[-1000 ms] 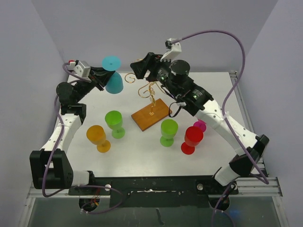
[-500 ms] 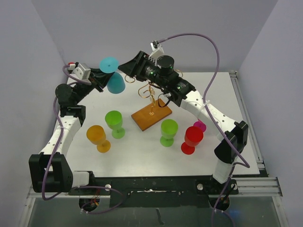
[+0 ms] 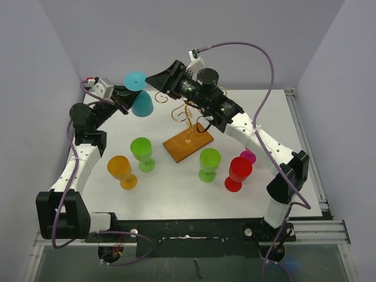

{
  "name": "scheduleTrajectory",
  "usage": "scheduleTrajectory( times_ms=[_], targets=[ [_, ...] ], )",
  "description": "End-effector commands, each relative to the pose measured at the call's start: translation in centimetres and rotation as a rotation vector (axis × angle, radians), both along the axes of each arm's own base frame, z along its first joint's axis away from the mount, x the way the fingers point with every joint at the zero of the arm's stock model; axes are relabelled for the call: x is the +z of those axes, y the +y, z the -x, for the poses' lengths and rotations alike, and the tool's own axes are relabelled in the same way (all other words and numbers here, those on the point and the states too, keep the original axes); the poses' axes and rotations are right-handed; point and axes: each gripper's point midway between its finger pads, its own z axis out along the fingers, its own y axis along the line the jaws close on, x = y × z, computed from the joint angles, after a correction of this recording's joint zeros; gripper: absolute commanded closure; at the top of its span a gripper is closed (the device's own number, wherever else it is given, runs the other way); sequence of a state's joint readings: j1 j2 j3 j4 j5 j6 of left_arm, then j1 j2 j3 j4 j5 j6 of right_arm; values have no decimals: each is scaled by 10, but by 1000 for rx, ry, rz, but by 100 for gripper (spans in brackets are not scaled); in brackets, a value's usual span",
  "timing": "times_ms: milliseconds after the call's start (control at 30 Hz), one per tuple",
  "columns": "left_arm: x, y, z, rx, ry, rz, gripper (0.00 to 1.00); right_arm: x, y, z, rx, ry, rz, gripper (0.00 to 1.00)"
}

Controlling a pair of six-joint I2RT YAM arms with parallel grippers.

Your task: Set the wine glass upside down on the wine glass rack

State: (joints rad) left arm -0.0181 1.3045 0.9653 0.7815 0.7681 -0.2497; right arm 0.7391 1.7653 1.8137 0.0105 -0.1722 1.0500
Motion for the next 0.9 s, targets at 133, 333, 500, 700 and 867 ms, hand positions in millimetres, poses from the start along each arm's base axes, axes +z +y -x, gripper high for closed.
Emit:
scheduleTrajectory(
  times_ms=[133, 333, 500, 700, 867],
  targets=[
    [20, -7, 16, -47, -84, -24, 100, 42, 7, 5, 62, -51, -90, 53],
    [22, -9, 20, -65, -88, -29, 100, 37, 12, 2, 75, -28, -79, 59],
    [24, -9, 21, -60, -93, -33, 100, 32, 12, 0, 67, -16, -72, 63],
    [23, -8, 20, -52, -88, -39, 100, 28, 15, -1, 75, -4, -72, 70],
    [24, -7, 21, -48, -88, -39, 100, 27, 20, -3, 89, 25, -96, 76]
  ],
)
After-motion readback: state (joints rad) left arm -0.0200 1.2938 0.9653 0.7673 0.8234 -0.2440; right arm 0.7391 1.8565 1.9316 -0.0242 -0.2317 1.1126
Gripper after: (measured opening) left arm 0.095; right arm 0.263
